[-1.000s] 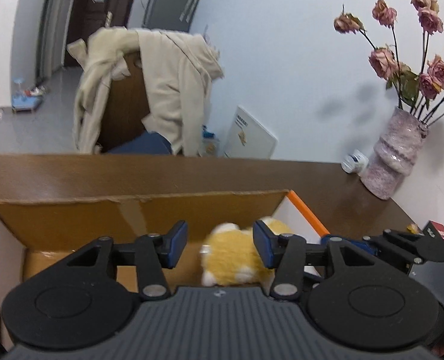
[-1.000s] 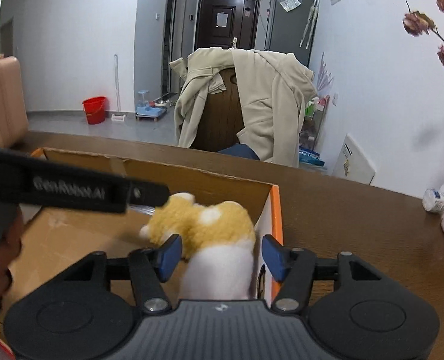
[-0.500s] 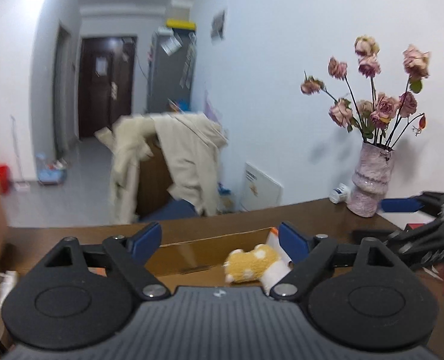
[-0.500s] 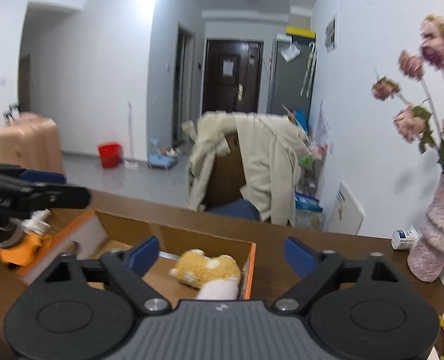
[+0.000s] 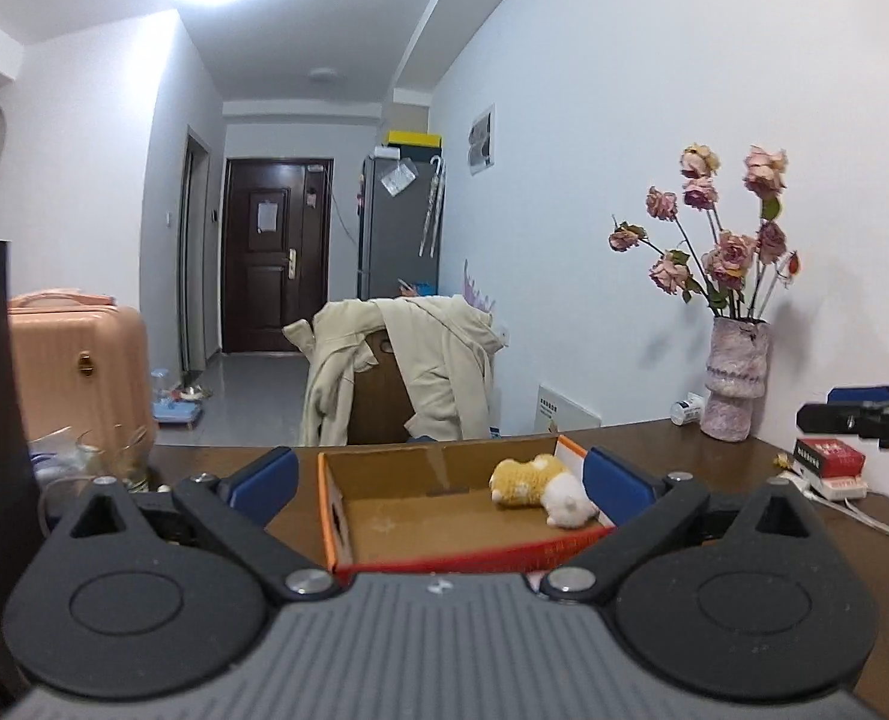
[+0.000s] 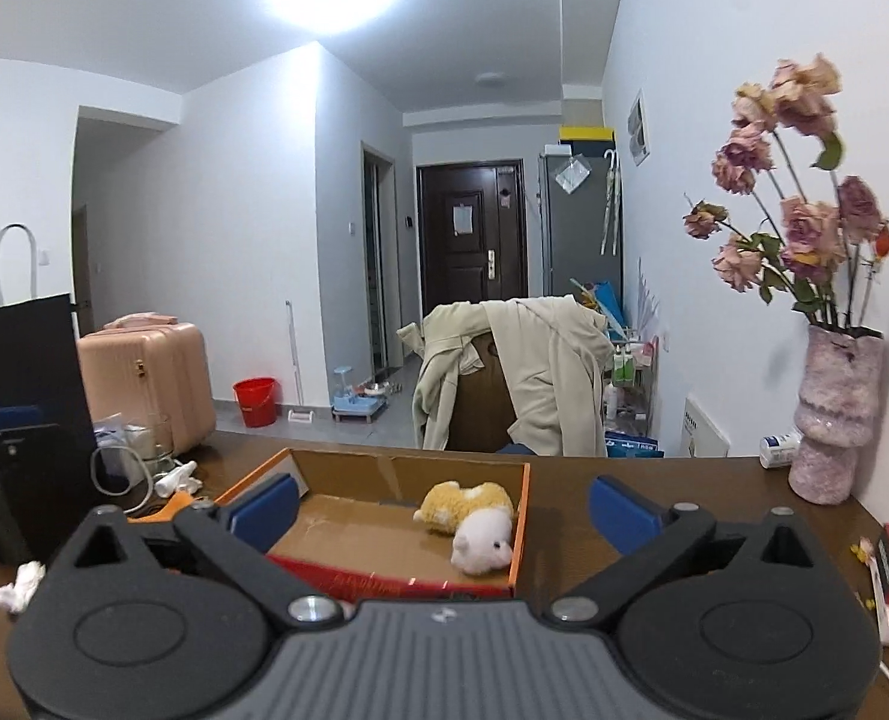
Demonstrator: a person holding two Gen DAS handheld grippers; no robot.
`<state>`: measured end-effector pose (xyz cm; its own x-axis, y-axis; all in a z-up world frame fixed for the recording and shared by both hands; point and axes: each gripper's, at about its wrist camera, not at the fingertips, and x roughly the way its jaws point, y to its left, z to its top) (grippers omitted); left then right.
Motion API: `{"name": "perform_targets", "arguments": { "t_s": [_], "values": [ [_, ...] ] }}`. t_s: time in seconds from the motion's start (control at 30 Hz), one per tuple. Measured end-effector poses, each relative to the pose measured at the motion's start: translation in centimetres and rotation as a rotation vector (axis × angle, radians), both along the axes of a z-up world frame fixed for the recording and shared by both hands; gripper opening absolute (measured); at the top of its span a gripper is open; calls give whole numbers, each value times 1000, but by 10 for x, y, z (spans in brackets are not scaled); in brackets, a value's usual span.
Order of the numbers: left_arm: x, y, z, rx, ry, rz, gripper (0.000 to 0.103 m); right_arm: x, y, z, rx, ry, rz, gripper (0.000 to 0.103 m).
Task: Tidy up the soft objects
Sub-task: 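Lower the right tool onto the pink satin scrunchie and grasp it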
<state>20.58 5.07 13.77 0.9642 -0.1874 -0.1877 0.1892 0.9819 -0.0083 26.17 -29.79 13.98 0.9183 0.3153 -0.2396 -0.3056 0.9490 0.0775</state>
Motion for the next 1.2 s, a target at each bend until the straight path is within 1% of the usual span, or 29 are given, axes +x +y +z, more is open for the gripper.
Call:
{"name": "perform_targets", "arguments": {
  "t_s": [0.1, 0.17, 0.27, 0.3, 0.37, 0.43, 0.53, 0.6, 0.67, 0.73, 0.83, 0.9, 0.97, 1.0, 1.07, 1.13, 1.17, 1.2],
  "values": [
    [-33, -1, -16, 8, -38, 10, 103, -32, -2, -11, -1, -24, -12, 103],
    [-56, -3, -30, 8, -57, -4, 103, -53, -1, -21, -22, -53, 1, 103],
    [-85, -4, -51, 11, -80, 5, 103, -82, 5, -39, -58, -78, 21, 103],
    [-92, -3, -57, -1, -77, 12, 103, -91, 7, -46, -68, -73, 27, 103],
    [-103, 1, -70, -46, -44, 27, 103, -108, 12, -64, -67, -51, 33, 103],
    [-106, 4, -82, -72, 5, 32, 103, -121, 16, -78, -55, -30, 40, 103],
    [-101, 6, -92, -62, 57, 40, 103, -132, 18, -95, -12, 12, 44, 103],
    [-99, 12, -95, -66, 67, 44, 103, -132, 21, -103, -21, 29, 60, 103],
    [-94, 13, -96, -81, 79, 47, 103, -131, 22, -110, -31, 15, 80, 103],
    [-89, 12, -100, -90, 98, 38, 103, -127, 23, -114, -11, -2, 76, 103],
    [-80, 4, -108, -82, 140, 17, 103, -117, 26, -118, 3, 36, 96, 103],
    [-73, -1, -113, -80, 161, 6, 103, -113, 32, -121, 4, 54, 142, 103],
    [-62, -5, -117, -84, 186, 2, 103, -109, 39, -122, 25, 69, 211, 103],
    [-56, -6, -119, -86, 195, -1, 103, -107, 43, -124, 39, 70, 226, 103],
    [-44, -7, -121, -88, 209, -6, 103, -100, 58, -127, 54, 85, 229, 96],
    [-31, -9, -122, -88, 216, -11, 103, -92, 71, -131, 61, 113, 218, 77],
    [-23, -9, -125, -82, 224, -10, 103, -87, 77, -133, 68, 136, 213, 74],
    [-15, -9, -126, -74, 238, -4, 103, -82, 81, -136, 84, 156, 214, 67]
  ]
}}
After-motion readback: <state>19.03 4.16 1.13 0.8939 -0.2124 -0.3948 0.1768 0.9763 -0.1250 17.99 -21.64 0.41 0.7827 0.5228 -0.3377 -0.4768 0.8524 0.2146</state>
